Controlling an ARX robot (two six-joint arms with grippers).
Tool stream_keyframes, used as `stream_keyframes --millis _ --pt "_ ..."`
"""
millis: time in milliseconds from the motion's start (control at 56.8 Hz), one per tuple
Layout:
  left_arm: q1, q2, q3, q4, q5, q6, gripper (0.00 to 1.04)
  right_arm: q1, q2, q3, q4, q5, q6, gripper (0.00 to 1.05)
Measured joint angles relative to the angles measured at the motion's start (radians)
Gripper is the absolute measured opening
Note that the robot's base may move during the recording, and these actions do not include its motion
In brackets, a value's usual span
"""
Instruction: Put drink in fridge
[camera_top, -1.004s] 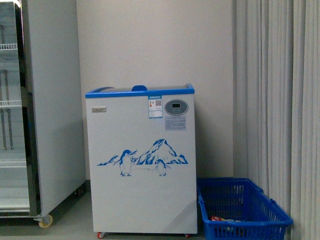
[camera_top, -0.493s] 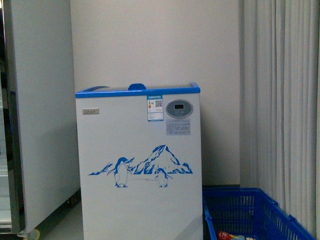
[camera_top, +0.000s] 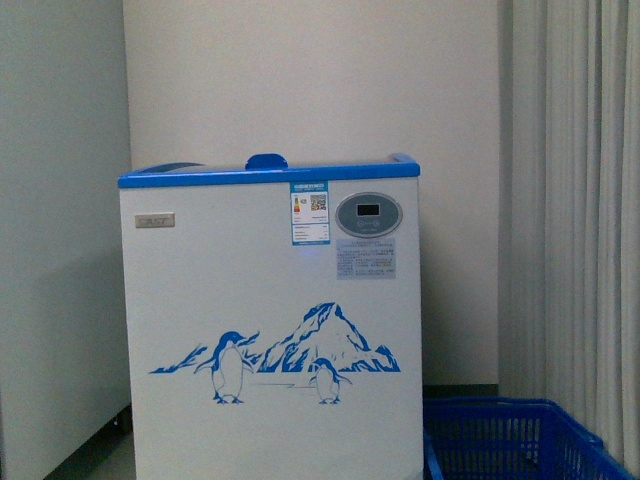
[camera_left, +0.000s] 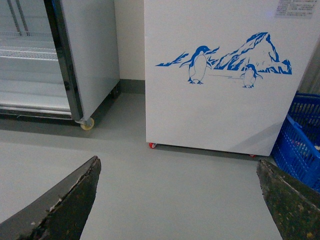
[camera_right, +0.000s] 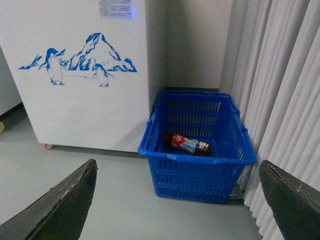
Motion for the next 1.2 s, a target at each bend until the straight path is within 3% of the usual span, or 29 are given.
stream_keyframes --millis 1198 --pt "0.0 0.0 0.0 0.0 0.0 0.0 0.96 0.0 0.0 0.0 0.0 0.0 0.0 0.97"
